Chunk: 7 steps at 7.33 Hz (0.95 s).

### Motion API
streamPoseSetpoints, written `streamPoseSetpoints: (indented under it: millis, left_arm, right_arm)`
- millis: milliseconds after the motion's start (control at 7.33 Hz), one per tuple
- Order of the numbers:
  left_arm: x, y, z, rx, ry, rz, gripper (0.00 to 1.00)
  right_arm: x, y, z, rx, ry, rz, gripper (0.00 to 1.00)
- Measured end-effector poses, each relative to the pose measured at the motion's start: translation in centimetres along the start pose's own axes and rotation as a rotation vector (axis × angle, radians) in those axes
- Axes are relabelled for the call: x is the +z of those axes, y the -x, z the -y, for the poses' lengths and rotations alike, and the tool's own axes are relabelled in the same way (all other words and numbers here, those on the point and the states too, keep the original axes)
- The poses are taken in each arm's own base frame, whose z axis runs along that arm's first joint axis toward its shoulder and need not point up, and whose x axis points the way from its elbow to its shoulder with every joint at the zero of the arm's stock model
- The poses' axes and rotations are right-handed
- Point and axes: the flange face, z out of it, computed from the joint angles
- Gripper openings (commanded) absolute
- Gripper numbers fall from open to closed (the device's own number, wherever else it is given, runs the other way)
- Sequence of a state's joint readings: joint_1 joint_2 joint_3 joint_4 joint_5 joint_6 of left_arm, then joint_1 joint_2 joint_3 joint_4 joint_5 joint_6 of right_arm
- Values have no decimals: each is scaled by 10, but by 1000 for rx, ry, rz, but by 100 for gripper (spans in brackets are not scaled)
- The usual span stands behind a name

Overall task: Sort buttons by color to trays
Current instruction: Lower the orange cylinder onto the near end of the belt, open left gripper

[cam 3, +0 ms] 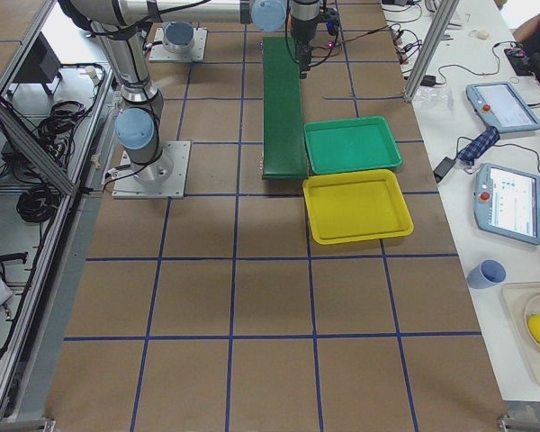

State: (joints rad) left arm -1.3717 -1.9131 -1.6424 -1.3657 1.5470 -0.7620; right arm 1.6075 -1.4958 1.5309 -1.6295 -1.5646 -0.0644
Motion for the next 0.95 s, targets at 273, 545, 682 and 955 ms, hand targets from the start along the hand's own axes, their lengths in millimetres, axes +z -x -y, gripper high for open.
streamPoseSetpoints:
  millis: [273,545,682,955]
  left_arm:
    - [19,-30,-71,-103,-5,37,12]
    - [32,-27,-99,-155,-1,65,31]
    - [35,-21,-106,-162,1,75,70]
    - [42,-10,-114,-158,8,93,100]
  right_arm:
    - [0,-1,0,1,0,-1,100]
    - [0,-1,0,1,0,-2,100]
    - [0,-1,0,1,0,-2,100]
    - [-1,-1,-1,1,-1,-2,100]
